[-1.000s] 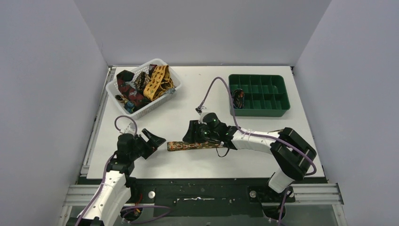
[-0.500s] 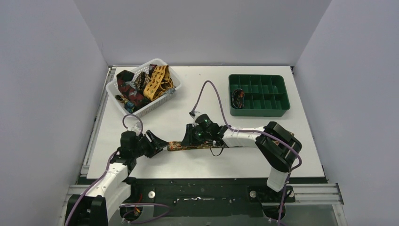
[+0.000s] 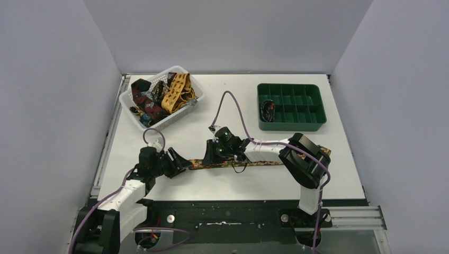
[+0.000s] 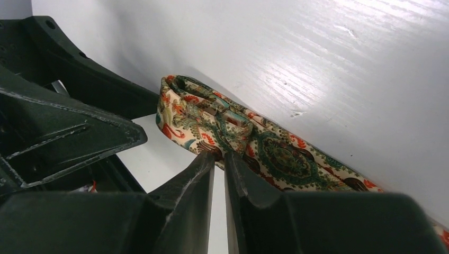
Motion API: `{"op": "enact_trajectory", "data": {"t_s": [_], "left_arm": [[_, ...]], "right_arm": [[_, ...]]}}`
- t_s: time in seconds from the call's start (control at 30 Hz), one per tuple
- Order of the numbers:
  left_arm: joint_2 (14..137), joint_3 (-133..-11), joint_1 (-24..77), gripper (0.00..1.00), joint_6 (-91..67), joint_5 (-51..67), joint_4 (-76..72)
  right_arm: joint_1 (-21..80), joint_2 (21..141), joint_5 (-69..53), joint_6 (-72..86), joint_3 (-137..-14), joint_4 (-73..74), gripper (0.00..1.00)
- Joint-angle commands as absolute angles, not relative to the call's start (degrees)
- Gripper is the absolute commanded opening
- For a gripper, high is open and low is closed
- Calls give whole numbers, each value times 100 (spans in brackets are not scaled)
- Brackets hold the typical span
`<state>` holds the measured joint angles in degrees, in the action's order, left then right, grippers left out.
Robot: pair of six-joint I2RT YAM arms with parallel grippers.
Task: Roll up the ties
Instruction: Roll the tie at the center of the board.
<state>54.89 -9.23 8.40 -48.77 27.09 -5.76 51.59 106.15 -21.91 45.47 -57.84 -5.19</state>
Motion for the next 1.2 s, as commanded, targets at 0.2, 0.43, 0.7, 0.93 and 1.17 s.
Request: {"op": "enact_trajectory", "data": {"t_s": [0.2,0.43,0.7,0.93,1.17], "left_arm": [[6152,-979,1146,50,-4761,2650,-1500],[6488,-902,1168,46,-4747,2787,-2043],[6612,-820,1178,46,-4657,2996,-2257],[6619,-875,1170,46,-4407,3065,-2292],[6984,-888,1223,40,-4399,3156,-2770]], "right_arm": [[5086,10850,-2162,4375,-6120,-136,16],[5052,10958,-2254,4395,-6092,-33,16],[4967,11014,-2341,4454,-6076,-22,15],[4917,11061,-2460,4506,-6060,-47,15],[4897,11115,-2557,4534,-6089,-79,15]]}}
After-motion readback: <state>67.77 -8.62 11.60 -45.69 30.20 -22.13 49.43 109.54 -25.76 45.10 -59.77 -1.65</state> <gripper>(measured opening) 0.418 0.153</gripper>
